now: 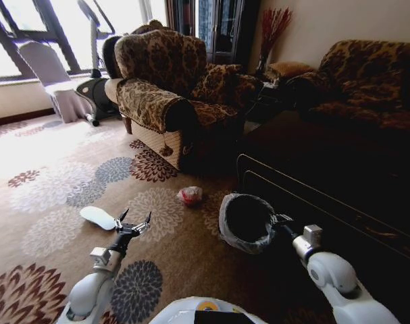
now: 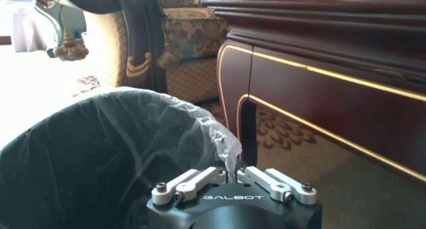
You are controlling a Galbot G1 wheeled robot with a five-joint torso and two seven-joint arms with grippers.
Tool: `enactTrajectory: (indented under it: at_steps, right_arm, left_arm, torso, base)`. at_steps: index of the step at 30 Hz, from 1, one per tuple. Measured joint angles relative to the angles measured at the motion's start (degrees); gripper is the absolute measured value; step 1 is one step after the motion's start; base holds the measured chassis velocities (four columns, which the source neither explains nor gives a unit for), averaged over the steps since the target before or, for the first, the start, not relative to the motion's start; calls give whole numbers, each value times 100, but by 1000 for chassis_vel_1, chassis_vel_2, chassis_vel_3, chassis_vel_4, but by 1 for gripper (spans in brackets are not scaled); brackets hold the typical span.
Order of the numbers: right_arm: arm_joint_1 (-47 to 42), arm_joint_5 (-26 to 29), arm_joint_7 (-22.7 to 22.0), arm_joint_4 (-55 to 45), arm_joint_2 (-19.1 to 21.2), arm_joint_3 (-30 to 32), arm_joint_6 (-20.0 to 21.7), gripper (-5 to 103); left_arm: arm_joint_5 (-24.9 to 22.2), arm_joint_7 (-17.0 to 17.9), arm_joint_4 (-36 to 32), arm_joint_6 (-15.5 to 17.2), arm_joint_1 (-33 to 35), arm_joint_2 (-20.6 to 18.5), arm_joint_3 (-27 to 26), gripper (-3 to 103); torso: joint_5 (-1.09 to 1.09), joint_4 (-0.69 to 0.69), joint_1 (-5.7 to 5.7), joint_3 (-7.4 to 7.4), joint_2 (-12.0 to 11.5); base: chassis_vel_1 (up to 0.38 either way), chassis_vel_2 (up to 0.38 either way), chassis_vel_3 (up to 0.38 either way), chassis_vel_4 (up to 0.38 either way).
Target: Pick up the trash from the ground and place it into the trash bin.
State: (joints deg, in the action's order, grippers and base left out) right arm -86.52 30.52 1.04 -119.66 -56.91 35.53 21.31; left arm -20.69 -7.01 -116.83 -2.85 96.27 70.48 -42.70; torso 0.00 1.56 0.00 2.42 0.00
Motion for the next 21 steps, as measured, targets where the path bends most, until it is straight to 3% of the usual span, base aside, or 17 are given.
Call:
enactTrajectory:
  at_steps: [9, 14, 15, 21]
  right_arm:
    - [-28, -3, 0, -66, -27, -44, 0, 2]
    - [-12, 99, -1, -90, 32, -96, 0, 2]
    - [31, 130, -1, -89, 79, -152, 0, 2]
    - [58, 247, 0, -121, 221, -224, 9, 2]
  left_arm:
    - [-180, 13, 223, 159, -127, -171, 150, 100]
    - [-326, 181, 573, 530, -752, -544, 726, 100]
    - [-431, 295, 677, 670, -963, -600, 953, 100]
    - [-693, 550, 1307, 1070, -1947, -713, 1866, 100]
  torso:
    - [-1, 1, 0, -1, 0]
    - [-2, -5, -1, -2, 0]
    - [1, 1, 0, -1, 0]
    - [-2, -1, 0, -1, 0]
  base:
    - [-38, 36, 48, -39]
    - [0, 0, 0, 0]
    - [0, 0, 0, 0]
    - [0, 0, 0, 0]
